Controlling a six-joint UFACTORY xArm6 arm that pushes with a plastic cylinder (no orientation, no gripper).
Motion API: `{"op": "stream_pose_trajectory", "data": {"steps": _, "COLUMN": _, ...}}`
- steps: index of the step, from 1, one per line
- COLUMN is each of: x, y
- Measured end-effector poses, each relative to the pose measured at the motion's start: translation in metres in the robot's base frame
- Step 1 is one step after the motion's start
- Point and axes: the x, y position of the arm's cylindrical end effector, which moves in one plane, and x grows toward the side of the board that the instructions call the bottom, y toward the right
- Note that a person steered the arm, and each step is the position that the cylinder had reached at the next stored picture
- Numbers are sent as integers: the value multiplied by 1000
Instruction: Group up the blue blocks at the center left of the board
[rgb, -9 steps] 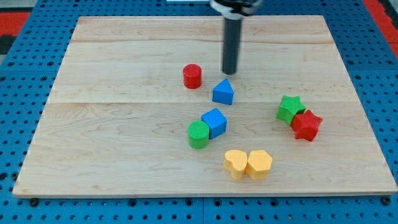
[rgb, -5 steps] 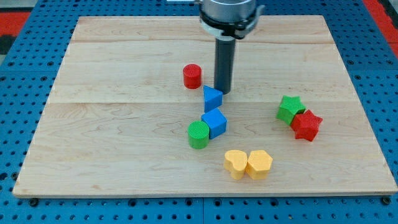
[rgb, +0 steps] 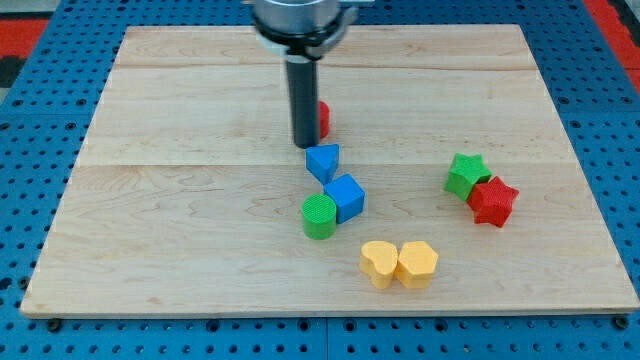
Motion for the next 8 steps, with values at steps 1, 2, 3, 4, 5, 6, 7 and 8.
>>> {"op": "stream_pose_trajectory", "data": {"steps": 1, "x": 2, "y": 45}}
{"op": "stream_pose_trajectory", "data": {"steps": 2, "x": 36, "y": 61}}
{"op": "stream_pose_trajectory", "data": {"steps": 3, "x": 57, "y": 51}}
{"op": "stream_pose_trajectory", "data": {"steps": 4, "x": 32, "y": 2}}
{"op": "stream_pose_trajectory", "data": {"steps": 5, "x": 4, "y": 8}}
{"op": "stream_pose_trajectory", "data": {"steps": 6, "x": 18, "y": 15}}
{"op": "stream_pose_trajectory", "data": {"steps": 7, "x": 66, "y": 73}}
{"op": "stream_pose_trajectory", "data": {"steps": 8, "x": 100, "y": 78}}
